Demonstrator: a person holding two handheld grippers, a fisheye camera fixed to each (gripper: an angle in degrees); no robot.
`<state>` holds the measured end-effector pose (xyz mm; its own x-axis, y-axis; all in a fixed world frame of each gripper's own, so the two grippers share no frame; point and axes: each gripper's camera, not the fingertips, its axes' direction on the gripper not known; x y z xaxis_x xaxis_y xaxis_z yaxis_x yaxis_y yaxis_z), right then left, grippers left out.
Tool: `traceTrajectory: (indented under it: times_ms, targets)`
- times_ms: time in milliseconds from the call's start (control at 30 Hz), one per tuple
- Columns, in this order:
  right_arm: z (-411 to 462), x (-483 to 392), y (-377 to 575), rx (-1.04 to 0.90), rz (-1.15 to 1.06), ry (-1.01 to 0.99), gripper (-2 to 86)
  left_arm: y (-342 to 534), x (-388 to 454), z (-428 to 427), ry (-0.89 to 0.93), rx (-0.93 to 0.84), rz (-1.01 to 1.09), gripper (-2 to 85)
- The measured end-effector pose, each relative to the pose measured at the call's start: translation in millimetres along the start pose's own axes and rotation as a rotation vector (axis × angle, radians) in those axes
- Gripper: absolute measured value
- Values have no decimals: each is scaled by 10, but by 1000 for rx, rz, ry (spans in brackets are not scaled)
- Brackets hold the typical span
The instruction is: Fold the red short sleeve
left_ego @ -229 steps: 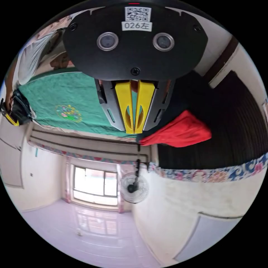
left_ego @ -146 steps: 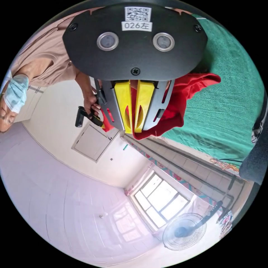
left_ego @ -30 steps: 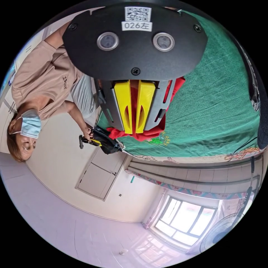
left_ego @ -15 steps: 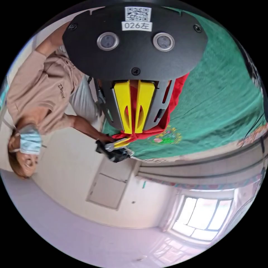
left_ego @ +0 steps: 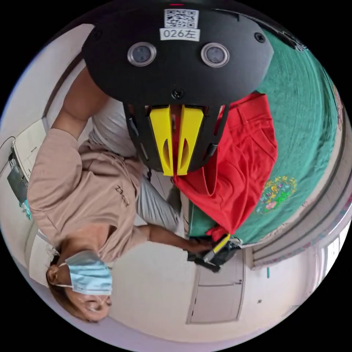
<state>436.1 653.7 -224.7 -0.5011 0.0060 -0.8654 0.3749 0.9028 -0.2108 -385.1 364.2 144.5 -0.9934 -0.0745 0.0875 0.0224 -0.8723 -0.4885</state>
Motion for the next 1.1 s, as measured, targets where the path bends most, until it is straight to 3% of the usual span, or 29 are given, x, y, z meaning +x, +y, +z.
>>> traceTrajectory:
  times_ms: [67, 133, 167, 267, 333, 400, 433, 600, 700, 767, 900, 1000, 1100]
  targets:
    - [83, 145, 258, -316, -129, -199, -15, 11, 118, 195, 53, -132, 21, -4]
    - [106, 224, 454, -388, -156, -193, -14, 153, 257, 276, 20, -272, -17, -6]
    - [17, 328, 480, -366, -115, -185, -12, 209, 277, 220, -4, -256, -39, -6]
    - [-537, 569, 457, -106, -28, -265, -10, 558, 223, -392, -222, 27, -256, -7]
    - [-824, 682, 461, 77, 48, -317, -10, 993, -13, -921, -402, 390, -597, -7]
    - [-949, 722, 411, 162, 95, -347, -10, 1323, -254, -1069, -418, 592, -861, -4]
    - [-962, 702, 331, 169, 104, -348, -9, 1408, -410, -1030, -399, 610, -957, 2]
    - [-797, 309, -123, 69, 10, -337, -9, 1052, -1018, -588, -532, 209, -1113, 117]
    - [-680, -58, -375, -28, -82, -266, -9, 809, -1345, -256, -462, 62, -1088, 212]
    - [-623, -321, -523, -83, -150, -200, -9, 707, -1510, -45, -410, -12, -1093, 217]
    - [-664, -525, -681, -117, -200, -111, -9, 410, -1561, 119, -524, -194, -1050, 176]
    - [-712, -451, -781, -153, -170, -81, -9, 312, -1565, 182, -503, -201, -991, 132]
    - [-554, -270, -829, -314, -130, -65, -9, 294, -1588, 207, -429, -159, -952, 68]
